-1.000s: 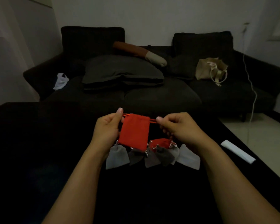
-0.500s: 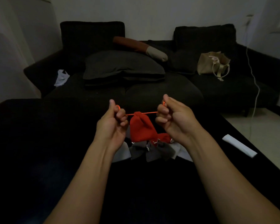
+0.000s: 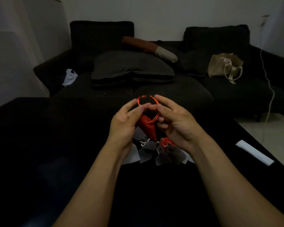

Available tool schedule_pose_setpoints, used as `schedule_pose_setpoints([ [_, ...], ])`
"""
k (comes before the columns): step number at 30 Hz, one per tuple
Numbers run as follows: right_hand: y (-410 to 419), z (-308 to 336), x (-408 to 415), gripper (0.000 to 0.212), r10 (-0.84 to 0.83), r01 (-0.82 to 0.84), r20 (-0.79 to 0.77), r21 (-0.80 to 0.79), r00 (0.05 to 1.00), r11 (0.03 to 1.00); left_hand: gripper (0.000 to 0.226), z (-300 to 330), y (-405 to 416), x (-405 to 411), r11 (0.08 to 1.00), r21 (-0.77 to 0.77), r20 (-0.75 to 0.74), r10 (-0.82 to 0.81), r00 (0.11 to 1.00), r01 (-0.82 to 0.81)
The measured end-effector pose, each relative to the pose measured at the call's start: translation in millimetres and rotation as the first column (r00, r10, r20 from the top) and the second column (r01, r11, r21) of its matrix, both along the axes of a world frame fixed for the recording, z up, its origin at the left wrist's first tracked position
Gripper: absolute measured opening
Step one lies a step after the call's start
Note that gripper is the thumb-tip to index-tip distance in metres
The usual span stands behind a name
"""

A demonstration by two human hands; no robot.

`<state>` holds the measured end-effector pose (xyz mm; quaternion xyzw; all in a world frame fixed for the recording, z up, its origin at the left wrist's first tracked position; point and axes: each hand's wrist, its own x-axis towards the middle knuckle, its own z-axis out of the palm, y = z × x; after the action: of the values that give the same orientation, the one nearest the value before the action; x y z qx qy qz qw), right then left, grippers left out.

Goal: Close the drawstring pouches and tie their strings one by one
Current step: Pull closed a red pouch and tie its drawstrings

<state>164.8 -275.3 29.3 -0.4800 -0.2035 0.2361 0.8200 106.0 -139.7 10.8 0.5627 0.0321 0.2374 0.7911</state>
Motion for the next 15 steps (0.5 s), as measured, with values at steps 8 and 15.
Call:
schedule_pose_setpoints([
  [8,9,-2,4,0.015,-0.066,0.068,0.063,-0.030,0.996,0.997,0.018,0,6,-2,0.962,-0.239,-0.030,-0.140,0.990,0.129],
  [15,-3,10,2,0.017,0.010,0.011,0.198,-0.105,0.980,0.994,0.024,-4,4,-8,0.933,0.149,-0.162,-0.305,0.938,0.329],
])
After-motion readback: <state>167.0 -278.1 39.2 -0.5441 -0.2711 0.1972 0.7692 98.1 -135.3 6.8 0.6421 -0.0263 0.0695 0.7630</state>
